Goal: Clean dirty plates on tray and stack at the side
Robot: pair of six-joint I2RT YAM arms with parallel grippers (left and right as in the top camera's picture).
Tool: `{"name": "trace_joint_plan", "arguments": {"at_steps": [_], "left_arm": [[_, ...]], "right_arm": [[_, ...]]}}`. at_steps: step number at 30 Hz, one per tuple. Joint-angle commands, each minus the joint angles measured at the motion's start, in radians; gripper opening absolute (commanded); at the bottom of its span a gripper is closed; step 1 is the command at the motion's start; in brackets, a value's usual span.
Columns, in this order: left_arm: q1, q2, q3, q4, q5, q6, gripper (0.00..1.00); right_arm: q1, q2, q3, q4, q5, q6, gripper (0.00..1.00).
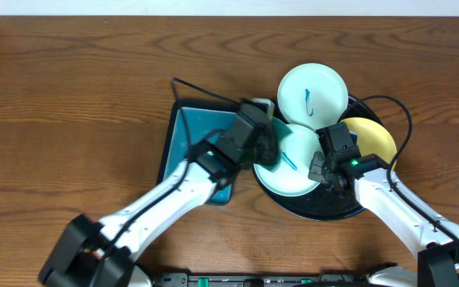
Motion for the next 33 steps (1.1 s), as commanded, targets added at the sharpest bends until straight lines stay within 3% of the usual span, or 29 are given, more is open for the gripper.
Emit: {"name": "trace_joint_plan", "arguments": {"at_steps": [1, 9, 15, 20, 25, 28, 33], "left_arm": [[-0.038, 0.055, 0.022, 0.036, 0.009, -0.040, 0.07], [-0.080, 0.146, 0.022, 0.115, 0.004, -0.088, 0.08], [-0.080, 0.221, 0.022, 0.132, -0.008, -0.196, 0.08], [-0.079, 0.256, 0.022, 0.119, -0.031, -0.201, 0.07], [-0.079, 0.259, 0.022, 0.031, -0.076, -0.201, 0.07], [-0.070, 0.257, 0.022, -0.072, -0.185, -0.199, 0.07], [-0.041, 0.230, 0.026, -0.075, -0.187, -0.162, 0.07]], "right_arm": [[-0.003, -0.005, 0.006, -0.008, -0.086, -0.016, 0.01], [-0.002, -0.005, 0.006, -0.012, -0.249, -0.016, 0.01], [-0.002, -0.005, 0.006, -0.062, -0.264, 0.018, 0.01], [-0.003, -0.005, 0.006, -0.064, -0.263, 0.018, 0.01], [-0.003, -0.005, 0.005, -0.068, -0.251, 0.018, 0.01], [-0.003, -0.005, 0.005, -0.067, -0.241, 0.033, 0.01], [-0.003, -0.005, 0.005, -0.071, -0.239, 0.041, 0.01]]}}
